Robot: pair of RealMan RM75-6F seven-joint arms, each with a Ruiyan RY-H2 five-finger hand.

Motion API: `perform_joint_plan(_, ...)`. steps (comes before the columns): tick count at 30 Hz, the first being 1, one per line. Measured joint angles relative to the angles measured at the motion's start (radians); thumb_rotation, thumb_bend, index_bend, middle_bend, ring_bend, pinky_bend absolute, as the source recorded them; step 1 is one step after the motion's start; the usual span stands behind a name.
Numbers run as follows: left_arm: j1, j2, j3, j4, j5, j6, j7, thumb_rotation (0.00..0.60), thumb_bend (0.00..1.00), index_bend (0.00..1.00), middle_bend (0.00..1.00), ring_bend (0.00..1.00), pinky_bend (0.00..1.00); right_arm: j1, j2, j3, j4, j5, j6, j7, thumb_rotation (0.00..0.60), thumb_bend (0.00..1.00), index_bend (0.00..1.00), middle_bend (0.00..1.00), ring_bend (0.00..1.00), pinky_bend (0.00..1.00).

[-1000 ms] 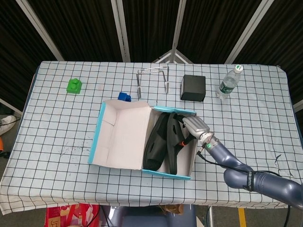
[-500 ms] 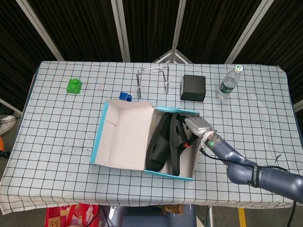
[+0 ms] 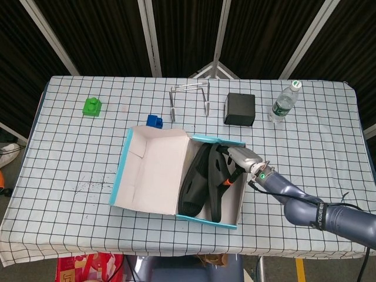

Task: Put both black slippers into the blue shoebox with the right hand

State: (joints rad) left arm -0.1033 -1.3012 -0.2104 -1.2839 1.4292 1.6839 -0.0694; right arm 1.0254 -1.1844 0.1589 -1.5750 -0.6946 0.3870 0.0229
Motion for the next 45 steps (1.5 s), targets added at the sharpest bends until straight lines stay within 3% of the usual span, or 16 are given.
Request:
perform_joint_plan(6,-0.002,-0.002,0.001,0.002,0.001,-0.005,0.004,0.600,0.71,0.16,0.00,0.00,0.02,-0.011,-0.008,0.032,0.038,-0.066,-0.043,0.056,0.600,0.12,0.12,0.11,0.36,0.49)
perform_joint_plan(12,-0.003,-0.002,0.003,0.002,0.001,-0.007,0.009,0.600,0.71,0.16,0.00,0.00,0.02,0.013,0.008,0.032,0.059,-0.075,-0.078,0.073,0.600,0.12,0.12,0.11,0.36,0.49)
perform_joint_plan(18,-0.003,-0.002,0.004,0.000,0.004,-0.007,0.011,0.600,0.71,0.16,0.00,0.00,0.02,0.067,0.039,-0.012,0.083,-0.074,-0.172,0.074,0.600,0.12,0.12,0.11,0.36,0.49)
perform_joint_plan(25,-0.004,-0.003,0.006,-0.001,0.005,-0.007,0.018,0.600,0.71,0.16,0.00,0.00,0.02,0.150,0.073,-0.087,0.117,-0.075,-0.359,0.105,0.600,0.12,0.12,0.09,0.36,0.49)
perform_joint_plan(29,-0.005,-0.005,0.006,0.000,0.005,-0.008,0.023,0.600,0.71,0.16,0.00,0.00,0.02,0.189,0.085,-0.114,0.140,-0.083,-0.440,0.152,0.600,0.12,0.07,0.07,0.35,0.49)
perform_joint_plan(36,-0.008,-0.009,0.006,0.003,0.001,-0.015,0.028,0.600,0.71,0.16,0.00,0.00,0.02,0.203,0.110,-0.110,0.141,-0.104,-0.445,0.205,0.600,0.12,0.04,0.05,0.34,0.49)
perform_joint_plan(45,-0.008,-0.005,0.008,0.002,-0.001,-0.022,0.022,0.600,0.71,0.16,0.00,0.00,0.02,0.156,0.146,-0.062,0.067,-0.133,-0.321,0.247,0.600,0.12,0.04,0.03,0.26,0.49)
